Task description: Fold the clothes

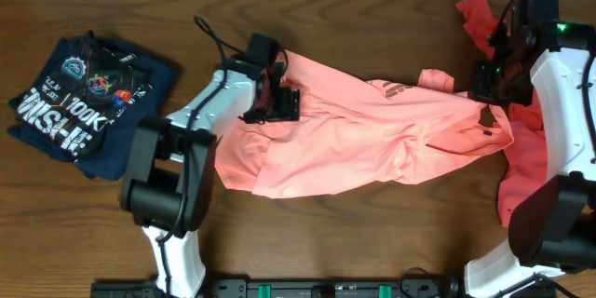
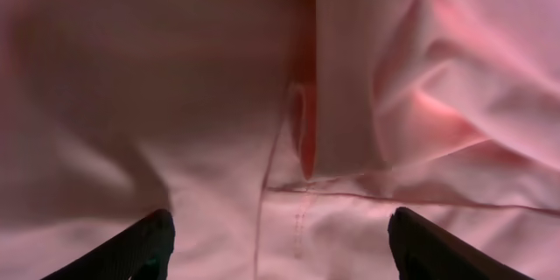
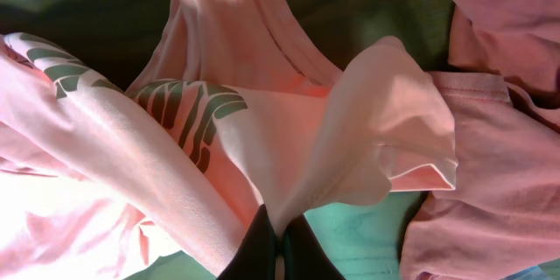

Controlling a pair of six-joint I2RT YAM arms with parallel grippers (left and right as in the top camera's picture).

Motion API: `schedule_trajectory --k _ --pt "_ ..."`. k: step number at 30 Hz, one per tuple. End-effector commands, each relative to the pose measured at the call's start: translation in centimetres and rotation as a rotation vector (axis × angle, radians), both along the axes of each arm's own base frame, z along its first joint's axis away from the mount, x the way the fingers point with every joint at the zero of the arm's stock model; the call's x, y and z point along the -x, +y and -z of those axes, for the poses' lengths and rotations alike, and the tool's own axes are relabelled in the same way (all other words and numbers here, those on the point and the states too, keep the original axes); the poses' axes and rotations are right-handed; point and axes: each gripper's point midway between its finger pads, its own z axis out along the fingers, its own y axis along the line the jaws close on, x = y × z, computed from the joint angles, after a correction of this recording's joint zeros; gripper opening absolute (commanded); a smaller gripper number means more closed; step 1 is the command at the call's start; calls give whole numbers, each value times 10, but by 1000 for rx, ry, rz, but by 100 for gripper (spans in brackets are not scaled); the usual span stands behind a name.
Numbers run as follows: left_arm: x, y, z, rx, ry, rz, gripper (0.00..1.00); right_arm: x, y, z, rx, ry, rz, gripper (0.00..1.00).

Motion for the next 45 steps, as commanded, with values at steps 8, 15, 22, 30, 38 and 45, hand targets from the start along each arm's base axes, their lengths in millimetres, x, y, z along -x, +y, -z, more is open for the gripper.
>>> schedule_trajectory --k 8,15,22,30,38,45 --pt "19 -29 8 -9 14 88 68 2 -4 2 4 13 14 1" --pt "18 -31 7 -7 6 92 64 3 -4 2 4 17 14 1" --pt "11 -32 5 1 -19 88 63 4 -4 2 4 20 14 1" --pt "17 -47 -4 97 17 96 48 4 -4 2 4 19 14 1" --pt "10 -51 -10 109 -5 99 12 4 -4 2 4 20 14 1" --pt "2 -45 -16 116 -28 80 6 4 -5 2 11 21 16 1"
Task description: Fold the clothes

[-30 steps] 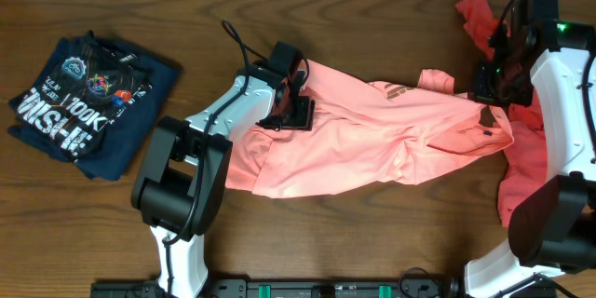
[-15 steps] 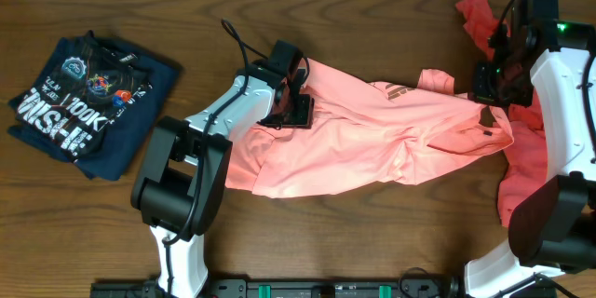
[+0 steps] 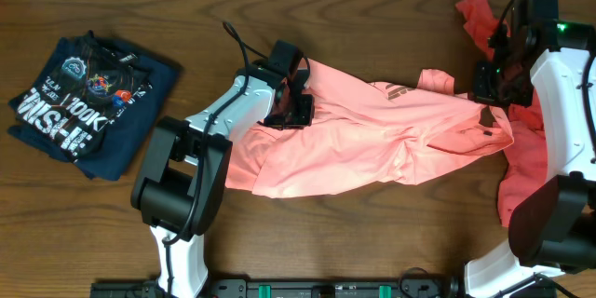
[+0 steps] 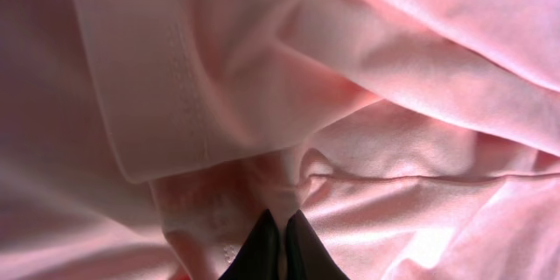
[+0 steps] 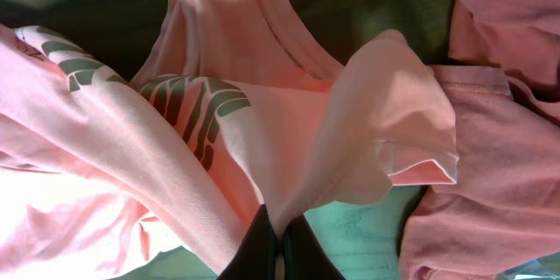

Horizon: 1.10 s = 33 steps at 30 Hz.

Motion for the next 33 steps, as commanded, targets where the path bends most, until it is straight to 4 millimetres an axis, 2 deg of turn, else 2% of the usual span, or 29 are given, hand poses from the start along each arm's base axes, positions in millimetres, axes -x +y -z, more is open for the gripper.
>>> schedule_trajectory --k 1,4,7,9,13,15,19,24,28,33 --pt "-17 3 -16 31 -40 -21 6 1 -5 2 12 9 16 1" --pt "-34 16 -44 55 -103 -62 6 1 -6 2 10 8 30 1" --pt "-54 36 -94 93 -218 -117 6 0 -5 1 6 4 31 1" --pt "-65 53 -136 123 -314 -158 6 0 -4 1 0 5 30 1" --pt "-62 76 -207 165 -473 -202 6 -2 7 -6 -59 -26 20 1" --pt "-53 85 -246 188 -564 -216 6 -5 16 -25 -109 -77 8 1" --pt "-31 99 -303 221 -703 -235 6 0 22 -68 -123 -174 -12 1" --pt "10 124 -371 252 -884 -273 6 16 24 -145 -80 -375 -61 1" --pt "44 138 -412 269 -1011 -294 6 33 27 -192 -52 -509 -79 1" --pt "83 148 -445 285 -1127 -306 6 59 21 -226 25 -596 -76 1"
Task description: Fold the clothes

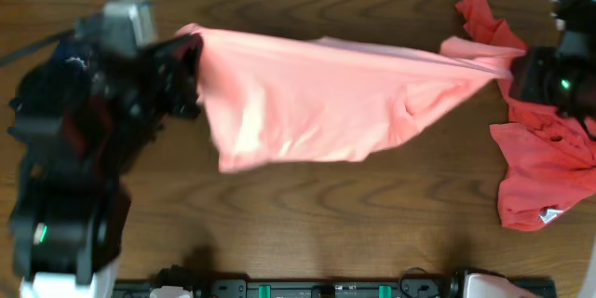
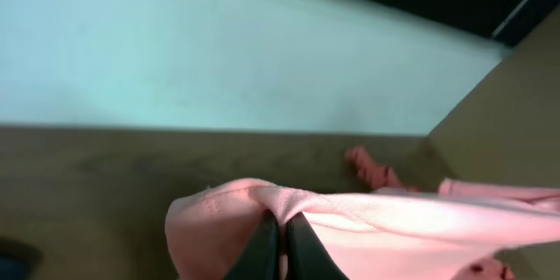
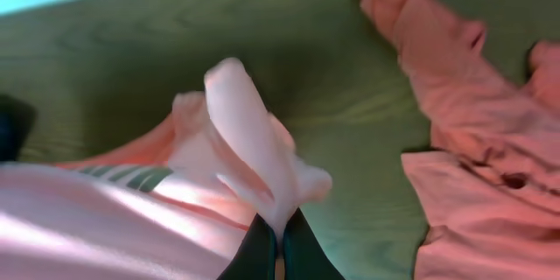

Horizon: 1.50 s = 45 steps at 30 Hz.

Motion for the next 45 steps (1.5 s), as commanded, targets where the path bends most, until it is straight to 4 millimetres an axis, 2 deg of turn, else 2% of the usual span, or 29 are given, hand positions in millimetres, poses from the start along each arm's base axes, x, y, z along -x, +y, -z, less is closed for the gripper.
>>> schedule_trajectory --k 1,4,6,10,15,17,19,21,23,25,28,30,31,33,36,39,42,45 --pt "22 11 -25 2 -84 -36 6 7 -16 -10 86 -28 42 1" --pt "23 19 -24 -7 -81 -83 6 10 -28 -13 142 -30 90 1" --pt "14 24 -12 -20 -33 -118 6 6 -33 -9 173 -11 92 1" --pt "-14 23 29 -26 123 -119 6 -13 -30 12 181 52 15 1" --pt "-65 10 95 -27 332 -65 6 -53 0 57 74 142 -210 2" --pt "-87 4 109 -42 338 -23 6 -71 -6 77 76 185 -197 1" --pt "-114 3 116 -56 303 -24 6 -94 -22 93 74 204 -75 1" --pt "-141 0 117 -49 247 -16 6 -115 -23 99 55 173 -55 1" --pt "-157 2 109 -43 185 -24 6 -125 -23 92 49 133 -50 1" --pt "-162 5 94 -32 129 -33 6 -131 -27 70 65 67 -24 1" --pt "-155 13 73 -23 79 -52 6 -129 -42 38 124 -7 57 1" --pt "-142 15 79 -26 132 -56 6 -121 -48 30 159 -9 85 1" --pt "-133 15 89 -29 191 -55 6 -111 -51 34 179 28 93 1" --pt "-111 15 121 -38 355 -51 6 -90 -55 52 200 143 103 1" --pt "-67 13 183 -61 666 -35 6 -62 -54 90 200 333 93 1" --pt "-26 14 232 -85 929 -28 6 -37 -51 129 186 501 73 3" --pt "-4 15 260 -116 1061 -4 6 -8 -46 168 168 669 52 7" --pt "-7 15 271 -120 1078 1 6 14 -46 200 164 787 58 13"
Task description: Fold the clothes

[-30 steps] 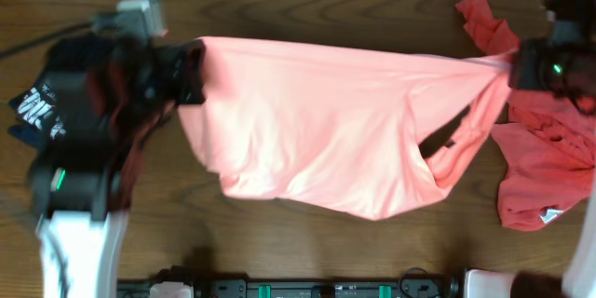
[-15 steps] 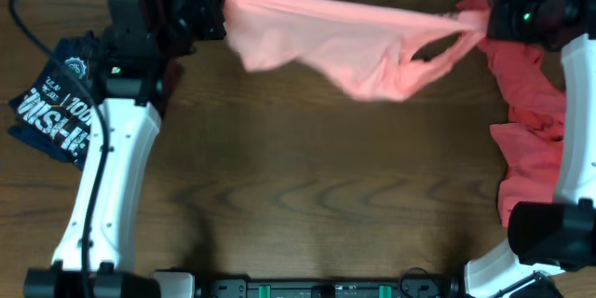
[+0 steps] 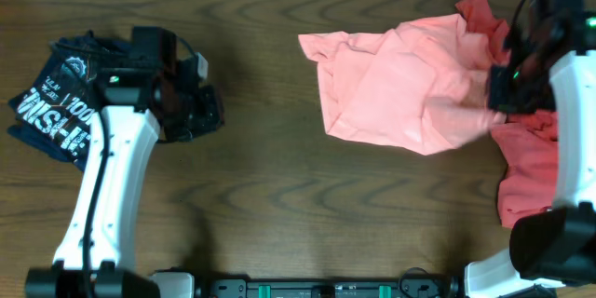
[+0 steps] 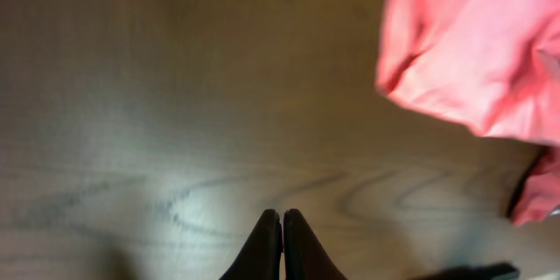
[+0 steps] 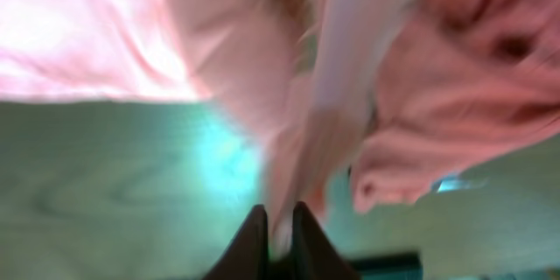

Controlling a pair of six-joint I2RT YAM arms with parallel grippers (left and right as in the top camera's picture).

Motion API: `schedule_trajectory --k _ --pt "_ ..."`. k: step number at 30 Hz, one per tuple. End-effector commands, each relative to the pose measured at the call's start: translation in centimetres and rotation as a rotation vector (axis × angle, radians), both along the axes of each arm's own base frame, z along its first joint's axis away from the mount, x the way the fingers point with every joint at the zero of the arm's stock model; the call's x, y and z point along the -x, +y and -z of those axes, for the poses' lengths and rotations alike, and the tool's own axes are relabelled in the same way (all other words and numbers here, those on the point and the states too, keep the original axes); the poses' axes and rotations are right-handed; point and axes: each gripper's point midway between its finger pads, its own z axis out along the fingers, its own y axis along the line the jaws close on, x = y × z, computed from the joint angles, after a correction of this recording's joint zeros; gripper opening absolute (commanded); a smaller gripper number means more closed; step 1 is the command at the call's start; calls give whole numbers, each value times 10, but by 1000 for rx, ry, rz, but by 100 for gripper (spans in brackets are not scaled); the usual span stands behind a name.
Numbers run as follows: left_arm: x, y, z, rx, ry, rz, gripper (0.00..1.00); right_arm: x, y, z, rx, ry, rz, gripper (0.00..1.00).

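A salmon-pink shirt [image 3: 400, 84] lies bunched on the right half of the wooden table [image 3: 279, 196]. It also shows at the upper right of the left wrist view [image 4: 472, 44]. My right gripper [image 3: 498, 102] is at its right edge, shut on a strip of the pink fabric [image 5: 297, 166], which shows pinched between the right gripper's [image 5: 278, 227] jaws. My left gripper [image 3: 207, 112] is far to the left of the shirt, over bare wood. In its own view the left gripper [image 4: 282, 219] is shut with nothing between the fingers.
A folded navy printed shirt [image 3: 56, 102] lies at the far left, beside my left arm. A heap of red clothes [image 3: 526, 177] lies along the right edge, partly under my right arm, and also shows in the right wrist view [image 5: 464, 96].
The pink shirt was stretched in the air between both grippers. Now my left gripper has let go and is shut over bare wood at the left, and the shirt lies bunched at the right.
First the shirt lay spread on the table, my left gripper open over its left part and my right shut on its right end. Then the left was shut on fabric. Then both held it taut and raised. Now only the right holds it.
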Motion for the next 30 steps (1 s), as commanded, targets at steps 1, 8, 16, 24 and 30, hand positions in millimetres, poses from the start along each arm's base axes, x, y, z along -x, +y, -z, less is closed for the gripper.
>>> schedule_trajectory --k 1,8,16,24,30 --pt "-5 0 7 -11 -10 27 6 21 -8 28 45 113 37 14" --pt "-51 -22 -3 -1 -208 84 42 39 -44 31 273 165 193 18" --pt "-77 -97 30 26 -263 260 45 9 -20 33 109 36 135 24" --pt "-83 -189 92 61 -291 451 40 1 -7 34 32 9 103 25" --pt "-70 -218 135 58 -235 517 40 3 -7 34 32 17 103 25"
